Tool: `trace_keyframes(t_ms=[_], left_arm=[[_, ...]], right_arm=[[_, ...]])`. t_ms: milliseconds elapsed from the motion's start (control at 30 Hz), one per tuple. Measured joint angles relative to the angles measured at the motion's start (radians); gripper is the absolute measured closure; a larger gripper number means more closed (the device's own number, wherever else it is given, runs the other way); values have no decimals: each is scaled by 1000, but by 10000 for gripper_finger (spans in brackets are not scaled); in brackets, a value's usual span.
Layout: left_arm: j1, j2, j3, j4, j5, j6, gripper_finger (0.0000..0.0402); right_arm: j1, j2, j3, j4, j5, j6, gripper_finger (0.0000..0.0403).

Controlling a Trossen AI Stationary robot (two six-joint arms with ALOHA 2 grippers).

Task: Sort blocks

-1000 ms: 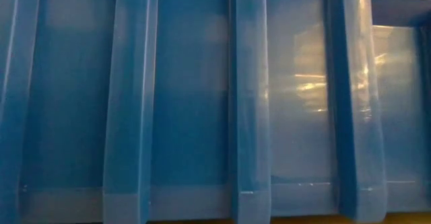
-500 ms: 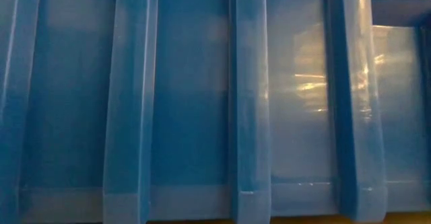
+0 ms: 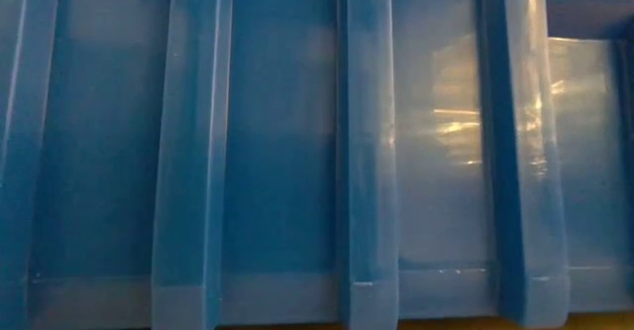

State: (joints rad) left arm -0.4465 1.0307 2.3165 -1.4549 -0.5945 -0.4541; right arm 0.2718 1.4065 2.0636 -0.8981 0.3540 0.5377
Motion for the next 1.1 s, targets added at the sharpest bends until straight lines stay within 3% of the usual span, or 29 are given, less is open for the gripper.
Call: trace_keyframes(t_ms=[267,500,733,1100], left_arm=[[0,3,-89,-120,59,-238,323],[0,-9,-208,-115,139,-302,270],[0,-54,-488,-112,168,-373,251],[0,-122,-921,-117,337,-563,246]], right_arm=[[0,-22,3,-3,-7,-23,401],[-1,-43,3,-64,8,-15,402],[-1,-46,3,-163,11,12,402],[-2,-84,3,-266,49,61,403]])
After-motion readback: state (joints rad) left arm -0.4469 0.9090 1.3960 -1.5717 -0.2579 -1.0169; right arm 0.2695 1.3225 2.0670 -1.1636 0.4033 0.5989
